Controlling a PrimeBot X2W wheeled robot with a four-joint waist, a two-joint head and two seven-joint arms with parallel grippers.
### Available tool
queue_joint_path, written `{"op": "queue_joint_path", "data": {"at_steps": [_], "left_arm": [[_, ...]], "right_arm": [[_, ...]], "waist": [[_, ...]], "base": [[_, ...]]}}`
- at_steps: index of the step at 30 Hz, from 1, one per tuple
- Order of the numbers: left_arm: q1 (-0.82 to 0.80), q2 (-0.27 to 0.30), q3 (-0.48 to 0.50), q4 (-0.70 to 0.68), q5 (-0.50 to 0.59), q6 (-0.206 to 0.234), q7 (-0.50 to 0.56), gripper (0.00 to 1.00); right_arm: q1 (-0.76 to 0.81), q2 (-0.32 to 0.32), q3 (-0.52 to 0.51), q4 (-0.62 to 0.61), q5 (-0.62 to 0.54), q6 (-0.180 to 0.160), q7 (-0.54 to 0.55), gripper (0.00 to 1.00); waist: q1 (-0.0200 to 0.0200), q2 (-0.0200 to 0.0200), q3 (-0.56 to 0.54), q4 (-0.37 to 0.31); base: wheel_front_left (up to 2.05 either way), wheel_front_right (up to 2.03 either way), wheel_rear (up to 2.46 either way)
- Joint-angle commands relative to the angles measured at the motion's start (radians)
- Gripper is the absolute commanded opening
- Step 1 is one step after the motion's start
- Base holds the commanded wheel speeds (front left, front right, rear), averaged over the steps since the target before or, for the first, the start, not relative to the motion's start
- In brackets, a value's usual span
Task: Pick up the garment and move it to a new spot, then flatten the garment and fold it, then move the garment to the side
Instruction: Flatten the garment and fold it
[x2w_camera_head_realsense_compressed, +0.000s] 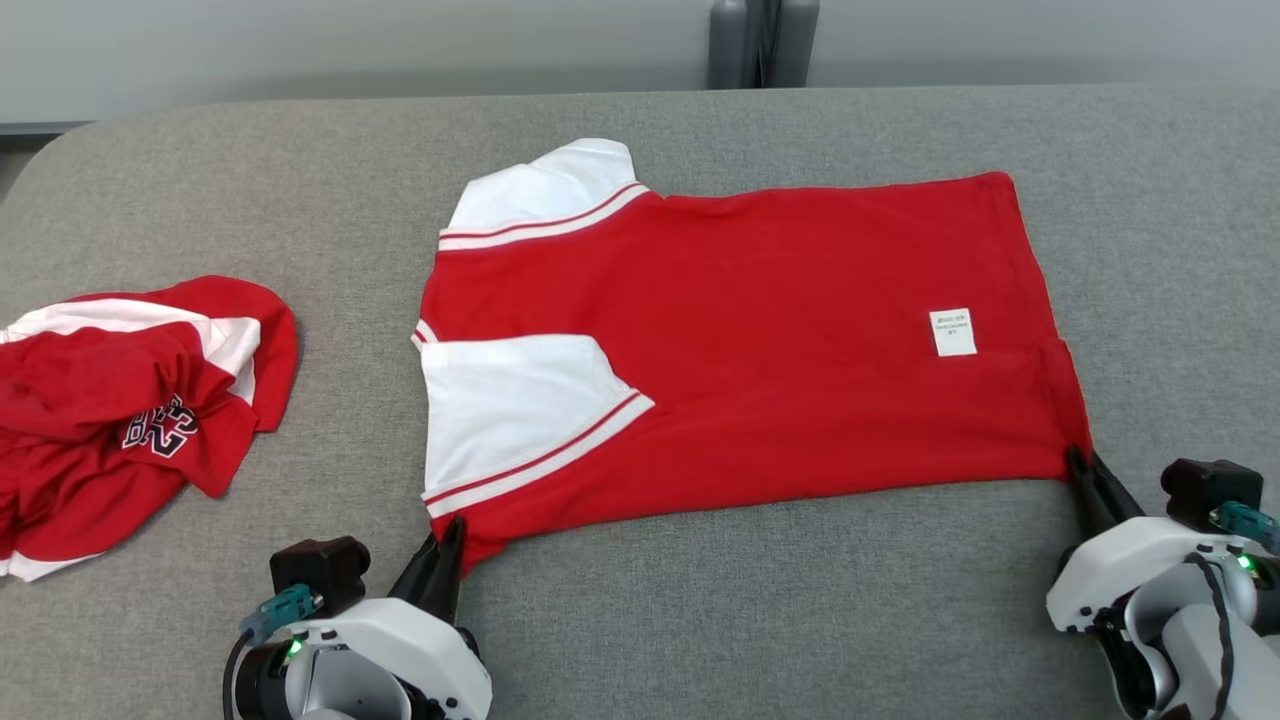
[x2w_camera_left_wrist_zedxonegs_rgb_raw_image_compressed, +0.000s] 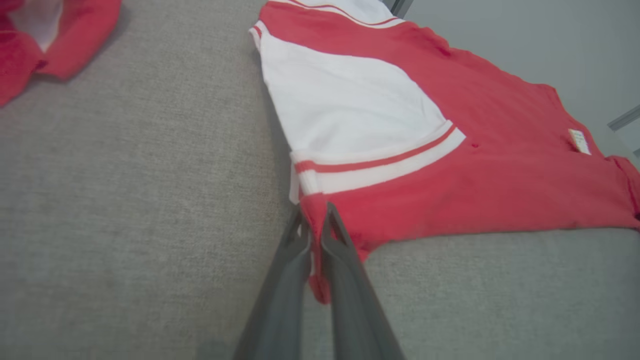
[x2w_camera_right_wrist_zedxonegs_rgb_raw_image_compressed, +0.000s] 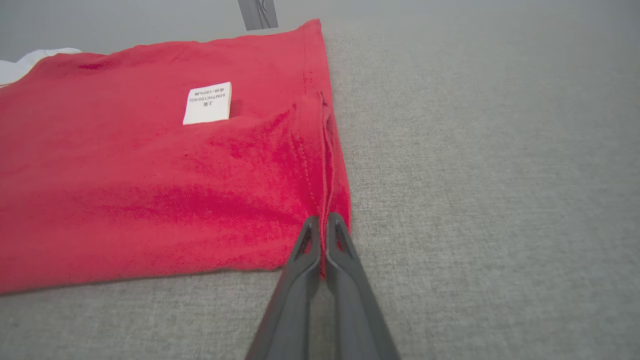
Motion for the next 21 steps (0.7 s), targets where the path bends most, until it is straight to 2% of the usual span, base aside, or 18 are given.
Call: {"op": "queue_joint_path", "data": {"at_steps": [1, 10, 17, 21], "left_arm": [[0.006, 0.009, 0.001, -0.006, -0.005, -0.005, 0.001, 0.0], [0.061, 0.046, -0.028, -0.058, 0.001, -0.015, 0.041, 0.0], [0.134, 0.08, -0.048, -0.136, 0.015, 0.004, 0.094, 0.0], [0.18, 0.101, -0.055, -0.161, 0.013, 0.022, 0.134, 0.0]], "right_arm": [[0.012, -0.017, 0.001, 0.003, 0.006, 0.0, -0.004, 0.0], [0.12, -0.08, 0.012, -0.083, 0.055, 0.0, -0.004, 0.0], [0.26, -0.125, 0.031, -0.14, 0.099, 0.0, -0.003, 0.0], [0.345, -0.125, 0.025, -0.183, 0.106, 0.0, -0.001, 0.0]], "waist": [[0.0, 0.0, -0.003, 0.001], [0.0, 0.0, -0.038, 0.017], [0.0, 0.0, -0.064, 0.023], [0.0, 0.0, -0.08, 0.016]], "base": [[0.0, 0.0, 0.0], [0.0, 0.0, 0.0], [0.0, 0.0, 0.0], [0.0, 0.0, 0.0]]}}
